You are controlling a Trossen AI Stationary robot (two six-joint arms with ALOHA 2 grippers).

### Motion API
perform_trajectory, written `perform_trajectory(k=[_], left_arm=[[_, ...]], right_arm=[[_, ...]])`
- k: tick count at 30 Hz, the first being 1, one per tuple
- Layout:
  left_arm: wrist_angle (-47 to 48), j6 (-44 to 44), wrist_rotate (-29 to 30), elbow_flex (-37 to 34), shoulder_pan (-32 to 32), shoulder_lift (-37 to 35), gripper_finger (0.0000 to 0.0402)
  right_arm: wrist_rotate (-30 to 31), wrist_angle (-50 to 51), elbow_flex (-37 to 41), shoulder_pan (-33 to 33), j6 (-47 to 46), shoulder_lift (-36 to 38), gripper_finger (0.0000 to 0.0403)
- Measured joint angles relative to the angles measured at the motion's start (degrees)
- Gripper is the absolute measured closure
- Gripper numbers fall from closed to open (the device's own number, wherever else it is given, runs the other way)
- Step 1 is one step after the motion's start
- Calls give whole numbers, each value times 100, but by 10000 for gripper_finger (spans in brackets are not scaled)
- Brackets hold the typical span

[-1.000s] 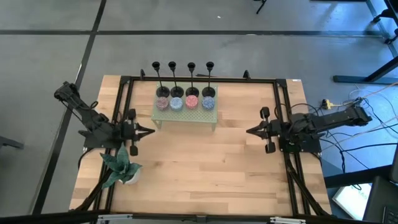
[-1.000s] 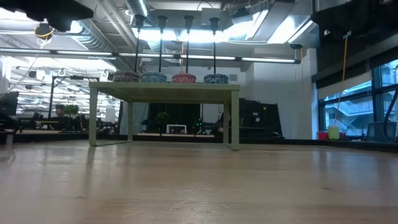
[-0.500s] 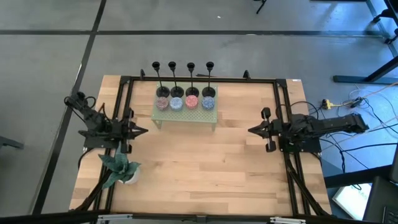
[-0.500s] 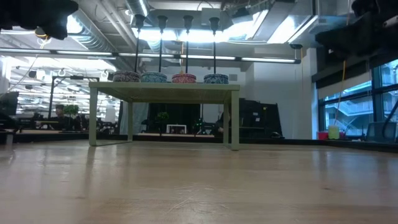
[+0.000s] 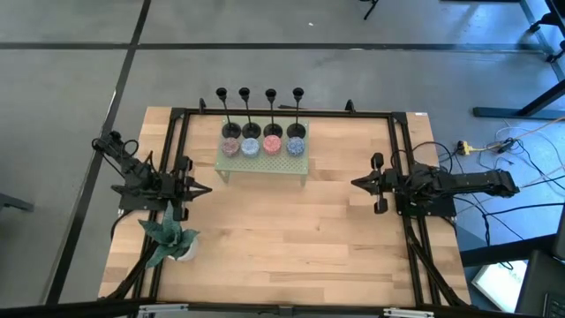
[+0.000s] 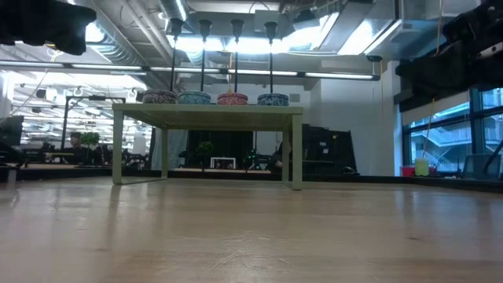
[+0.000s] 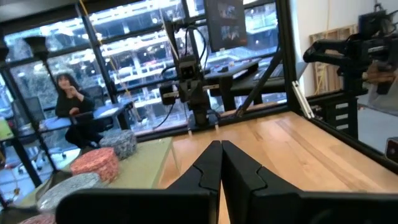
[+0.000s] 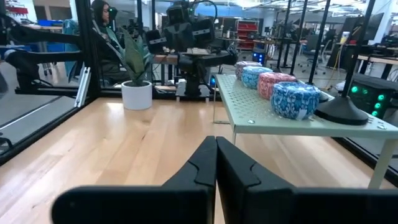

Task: Pick & Place candle stick holders
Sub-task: Return to Home Position

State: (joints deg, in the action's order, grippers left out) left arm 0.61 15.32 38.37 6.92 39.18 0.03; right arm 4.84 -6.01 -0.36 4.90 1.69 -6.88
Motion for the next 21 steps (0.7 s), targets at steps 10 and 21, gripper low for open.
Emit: perform_trajectory(k=[10,21], left_arm=[[-994,-52,-135,-643,0,0,400],[-985,128,-223,-643,0,-4,399]], right_arm=[[0,-40,0,-19,-20,-1,395],[2,1,0,-19,8,-5,395]])
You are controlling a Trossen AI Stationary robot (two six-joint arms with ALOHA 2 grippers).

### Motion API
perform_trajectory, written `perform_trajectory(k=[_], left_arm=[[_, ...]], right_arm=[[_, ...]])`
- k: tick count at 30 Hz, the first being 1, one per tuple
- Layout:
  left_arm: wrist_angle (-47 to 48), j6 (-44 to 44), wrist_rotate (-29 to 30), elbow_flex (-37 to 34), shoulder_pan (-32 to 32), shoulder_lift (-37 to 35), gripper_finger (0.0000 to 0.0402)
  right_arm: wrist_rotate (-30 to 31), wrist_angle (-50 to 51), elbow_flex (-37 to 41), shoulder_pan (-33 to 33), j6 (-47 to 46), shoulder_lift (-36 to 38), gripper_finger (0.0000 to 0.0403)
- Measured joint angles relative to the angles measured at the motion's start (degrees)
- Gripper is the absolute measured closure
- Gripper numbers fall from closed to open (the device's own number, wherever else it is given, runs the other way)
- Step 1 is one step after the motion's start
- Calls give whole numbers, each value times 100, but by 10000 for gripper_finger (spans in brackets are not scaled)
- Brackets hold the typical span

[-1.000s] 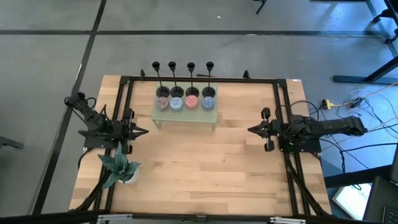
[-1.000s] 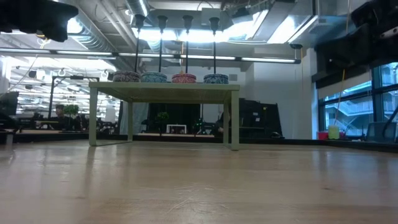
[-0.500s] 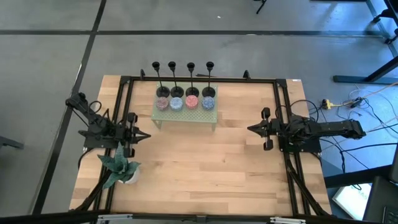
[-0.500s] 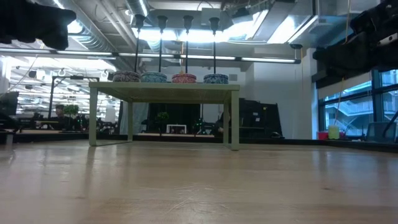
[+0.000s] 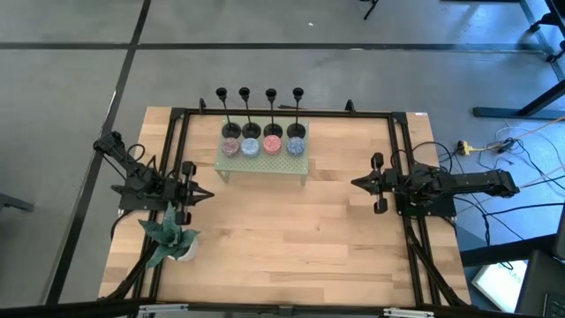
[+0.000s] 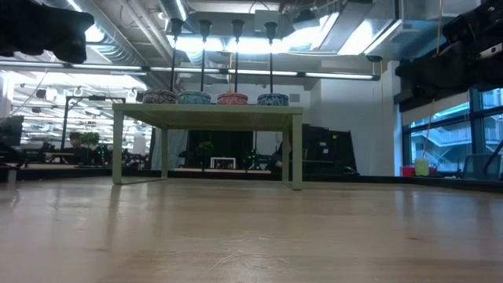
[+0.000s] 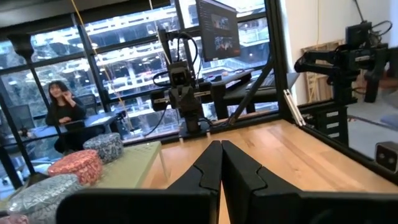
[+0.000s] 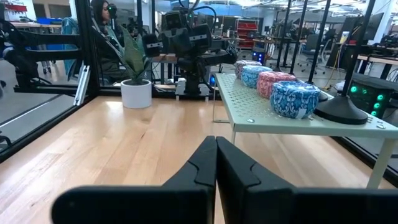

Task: Pick & Place candle stick holders
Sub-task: Return to Home Position

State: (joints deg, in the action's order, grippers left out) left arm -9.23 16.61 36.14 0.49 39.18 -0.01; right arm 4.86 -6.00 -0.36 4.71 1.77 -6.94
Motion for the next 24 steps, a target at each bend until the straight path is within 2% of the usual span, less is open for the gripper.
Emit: perform_trajectory(k=[5,24], left_arm=[[3,-470,16,0,0,0,397],[17,-490,22,0,0,0,395]], right_arm=[[0,4,0,0,14,0,395],[2,24,0,0,18,0,395]])
